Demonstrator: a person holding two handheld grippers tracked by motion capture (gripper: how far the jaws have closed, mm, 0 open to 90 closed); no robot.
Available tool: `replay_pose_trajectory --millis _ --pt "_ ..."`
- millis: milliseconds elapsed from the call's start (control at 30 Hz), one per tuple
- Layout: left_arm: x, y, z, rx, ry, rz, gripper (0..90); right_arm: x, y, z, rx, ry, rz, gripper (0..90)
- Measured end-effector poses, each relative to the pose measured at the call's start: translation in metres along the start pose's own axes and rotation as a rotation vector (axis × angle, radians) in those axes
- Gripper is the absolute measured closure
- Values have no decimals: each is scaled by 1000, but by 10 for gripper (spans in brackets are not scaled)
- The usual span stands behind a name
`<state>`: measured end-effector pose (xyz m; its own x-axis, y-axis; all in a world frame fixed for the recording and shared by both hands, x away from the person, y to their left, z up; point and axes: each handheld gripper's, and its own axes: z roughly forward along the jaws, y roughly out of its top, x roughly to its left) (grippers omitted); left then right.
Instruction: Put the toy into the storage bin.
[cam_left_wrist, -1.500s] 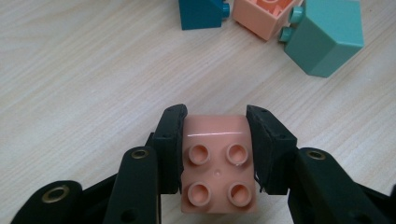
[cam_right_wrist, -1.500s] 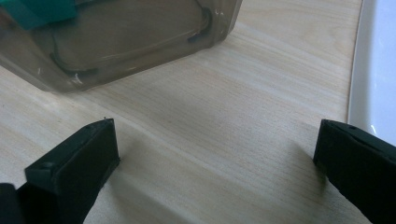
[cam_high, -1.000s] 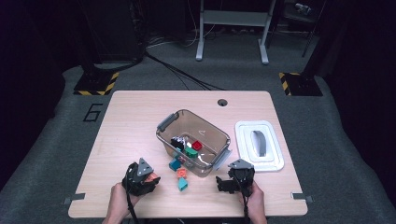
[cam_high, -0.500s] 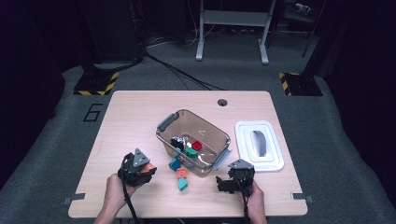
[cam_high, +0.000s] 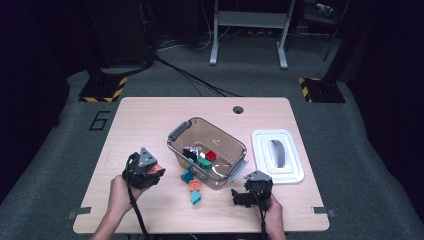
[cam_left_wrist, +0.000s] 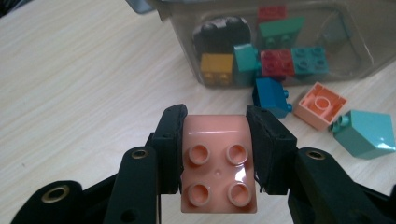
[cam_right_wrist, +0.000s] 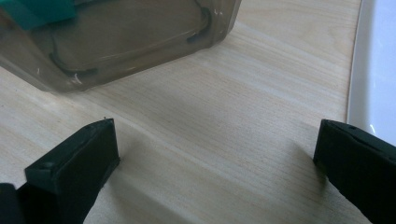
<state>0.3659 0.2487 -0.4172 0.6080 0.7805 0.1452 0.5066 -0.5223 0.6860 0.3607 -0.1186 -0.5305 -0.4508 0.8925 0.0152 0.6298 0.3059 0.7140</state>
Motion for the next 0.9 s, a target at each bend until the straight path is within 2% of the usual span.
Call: replay_pose_trajectory --millis 533,900 --pt "13 49 -12 -54 36 34 588 0 0 0 0 0 0 0" --pt "9 82 -6 -66 34 65 588 0 0 0 -1 -3 3 0"
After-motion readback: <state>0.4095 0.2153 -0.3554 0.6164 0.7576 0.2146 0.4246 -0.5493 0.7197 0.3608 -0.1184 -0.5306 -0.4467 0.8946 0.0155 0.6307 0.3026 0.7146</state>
